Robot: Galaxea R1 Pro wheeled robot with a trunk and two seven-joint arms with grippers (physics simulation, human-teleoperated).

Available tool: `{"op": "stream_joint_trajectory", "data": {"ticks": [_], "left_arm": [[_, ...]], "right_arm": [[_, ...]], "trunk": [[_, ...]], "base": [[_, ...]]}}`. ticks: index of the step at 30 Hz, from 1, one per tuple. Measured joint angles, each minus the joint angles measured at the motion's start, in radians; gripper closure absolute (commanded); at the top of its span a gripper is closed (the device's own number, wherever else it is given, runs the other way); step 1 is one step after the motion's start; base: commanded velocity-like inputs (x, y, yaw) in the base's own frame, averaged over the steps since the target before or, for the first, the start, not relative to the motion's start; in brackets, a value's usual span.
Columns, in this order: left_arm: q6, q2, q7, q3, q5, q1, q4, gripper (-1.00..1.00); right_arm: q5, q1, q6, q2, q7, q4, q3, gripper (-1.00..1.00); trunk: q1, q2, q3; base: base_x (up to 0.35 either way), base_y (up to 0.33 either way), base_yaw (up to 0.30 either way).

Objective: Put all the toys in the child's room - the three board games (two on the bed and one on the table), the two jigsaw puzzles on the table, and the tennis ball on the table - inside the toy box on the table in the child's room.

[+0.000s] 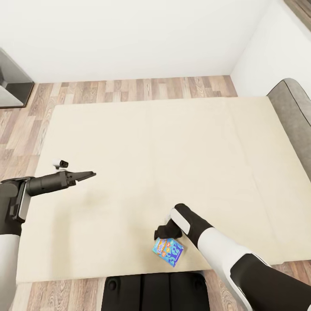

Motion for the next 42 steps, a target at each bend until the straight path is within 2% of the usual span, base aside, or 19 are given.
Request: {"op": "stream_joint_trajectory", "data": {"ticks": [5,18,21,27,29,38,42], "left_arm": [[0.0,0.0,0.0,0.014,-0.001,0.0,0.0,-1.0],[0.0,0.0,0.0,0.019,-0.002,0.0,0.0,-1.0],[0.0,0.0,0.0,0.019,-0.001,0.0,0.0,-1.0],[0.0,0.0,0.0,0.018,-0.001,0.0,0.0,-1.0],[0.0,0.0,0.0,0.019,-0.001,0.0,0.0,-1.0],[0.0,0.0,0.0,0.018,-0.001,0.0,0.0,-1.0],[0.0,0.0,0.0,0.019,-0.002,0.0,0.0,-1.0]], "right_arm": [[0.001,0.0,0.017,0.0,-0.001,-0.014,0.0,-1.0],[0.01,-0.001,0.04,0.0,-0.013,-0.018,0.004,-1.0],[0.01,-0.001,0.045,0.0,-0.052,-0.017,0.006,-1.0],[0.006,-0.001,0.047,0.0,-0.218,-0.013,0.003,-1.0],[0.007,-0.001,0.044,0.0,-0.247,-0.012,0.002,-1.0],[0.009,-0.001,0.033,0.0,-0.275,-0.01,0.005,-1.0],[0.012,0.0,0.001,0.0,-0.277,-0.01,0.008,-1.0]], "trunk": [[0.0,0.0,0.0],[0.0,0.0,0.0],[0.0,0.0,0.0],[0.0,0.0,0.0],[0.0,0.0,0.0],[0.0,0.0,0.0],[0.0,0.0,0.0]], "base": [[0.0,0.0,0.0],[0.0,0.0,0.0],[0.0,0.0,0.0],[0.0,0.0,0.0],[0.0,0.0,0.0],[0.0,0.0,0.0],[0.0,0.0,0.0]]}}
